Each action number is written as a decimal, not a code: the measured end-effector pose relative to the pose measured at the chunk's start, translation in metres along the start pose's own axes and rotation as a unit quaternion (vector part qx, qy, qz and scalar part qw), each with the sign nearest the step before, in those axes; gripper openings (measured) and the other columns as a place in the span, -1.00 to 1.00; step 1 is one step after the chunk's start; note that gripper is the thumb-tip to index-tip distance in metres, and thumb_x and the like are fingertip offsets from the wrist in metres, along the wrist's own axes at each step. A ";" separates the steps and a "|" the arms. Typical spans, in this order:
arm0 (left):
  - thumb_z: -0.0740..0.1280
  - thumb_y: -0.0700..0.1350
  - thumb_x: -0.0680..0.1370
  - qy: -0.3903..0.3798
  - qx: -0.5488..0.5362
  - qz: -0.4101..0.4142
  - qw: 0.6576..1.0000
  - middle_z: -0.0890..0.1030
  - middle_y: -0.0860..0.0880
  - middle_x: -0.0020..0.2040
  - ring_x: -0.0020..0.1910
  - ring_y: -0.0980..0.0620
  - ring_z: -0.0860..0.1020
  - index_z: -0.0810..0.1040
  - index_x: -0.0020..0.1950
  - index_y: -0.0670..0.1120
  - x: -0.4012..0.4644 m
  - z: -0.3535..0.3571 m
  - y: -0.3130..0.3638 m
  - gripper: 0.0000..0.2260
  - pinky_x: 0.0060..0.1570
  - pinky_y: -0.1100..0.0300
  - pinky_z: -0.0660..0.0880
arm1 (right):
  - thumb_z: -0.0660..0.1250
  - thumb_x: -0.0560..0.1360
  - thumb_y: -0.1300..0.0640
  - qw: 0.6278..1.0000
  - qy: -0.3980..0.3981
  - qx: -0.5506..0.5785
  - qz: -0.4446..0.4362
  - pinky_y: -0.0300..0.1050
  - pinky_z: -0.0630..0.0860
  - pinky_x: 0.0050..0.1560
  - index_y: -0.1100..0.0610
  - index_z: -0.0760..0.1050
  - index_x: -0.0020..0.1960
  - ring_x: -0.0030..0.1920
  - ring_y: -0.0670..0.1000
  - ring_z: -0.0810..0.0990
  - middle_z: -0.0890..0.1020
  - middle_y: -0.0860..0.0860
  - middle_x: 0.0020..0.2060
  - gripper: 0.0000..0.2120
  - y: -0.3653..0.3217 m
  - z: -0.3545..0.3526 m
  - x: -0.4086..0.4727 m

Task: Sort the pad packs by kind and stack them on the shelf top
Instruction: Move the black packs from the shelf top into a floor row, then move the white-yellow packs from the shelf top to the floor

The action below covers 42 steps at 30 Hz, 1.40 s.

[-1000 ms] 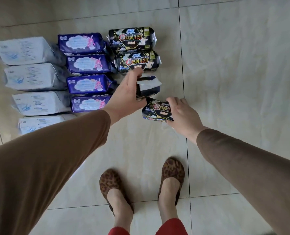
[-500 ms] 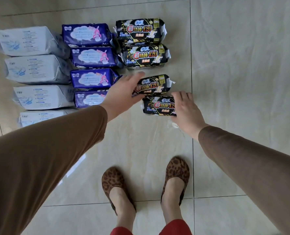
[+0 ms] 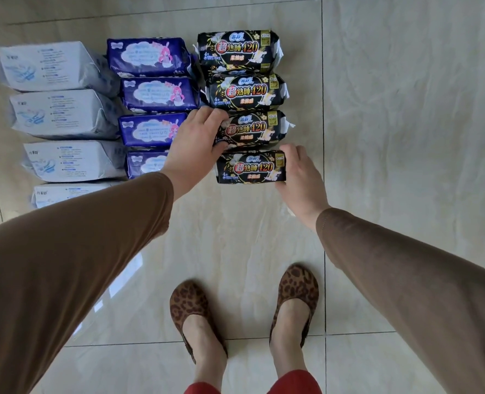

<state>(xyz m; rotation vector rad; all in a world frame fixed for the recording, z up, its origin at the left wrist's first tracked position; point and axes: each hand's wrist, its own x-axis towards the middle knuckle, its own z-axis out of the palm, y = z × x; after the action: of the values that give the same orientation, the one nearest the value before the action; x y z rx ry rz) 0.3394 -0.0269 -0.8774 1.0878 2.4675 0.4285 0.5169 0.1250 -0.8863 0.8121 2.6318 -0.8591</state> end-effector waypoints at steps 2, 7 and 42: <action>0.39 -0.18 0.52 0.011 0.003 -0.010 1.000 0.46 -0.12 0.24 0.20 -0.15 0.42 0.41 0.35 -0.10 0.001 0.000 0.001 -0.59 0.19 -0.01 0.40 | 0.37 0.44 0.32 1.000 0.004 0.008 0.003 -0.08 0.40 -0.20 0.16 0.35 0.30 0.01 0.16 0.53 0.46 0.10 0.15 -0.53 -0.004 0.001 0.003; 0.41 -0.15 0.51 0.029 -0.014 -0.039 0.999 0.43 -0.11 0.30 0.24 -0.14 0.40 0.40 0.36 -0.11 -0.009 -0.002 0.007 -0.56 0.25 0.00 0.37 | 0.38 0.44 0.31 0.999 0.001 0.041 0.033 0.01 0.51 -0.13 0.13 0.28 0.42 0.04 0.17 0.52 0.43 0.11 0.21 -0.40 -0.011 -0.005 -0.001; 0.35 0.10 0.54 0.091 0.017 0.009 0.996 0.47 0.02 0.33 0.31 -0.05 0.42 0.40 0.40 0.02 -0.083 -0.618 0.421 -0.54 0.19 0.04 0.41 | 0.43 0.50 0.03 0.985 0.135 0.066 -0.088 0.04 0.41 0.26 0.10 0.49 0.27 0.23 0.07 0.48 0.55 0.03 0.19 -0.62 -0.254 -0.716 -0.200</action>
<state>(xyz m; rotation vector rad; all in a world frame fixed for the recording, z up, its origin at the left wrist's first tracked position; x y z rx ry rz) 0.3570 0.1146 -0.1384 1.1299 2.6345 0.5130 0.4843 0.3023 -0.1212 0.7862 2.9450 -1.0468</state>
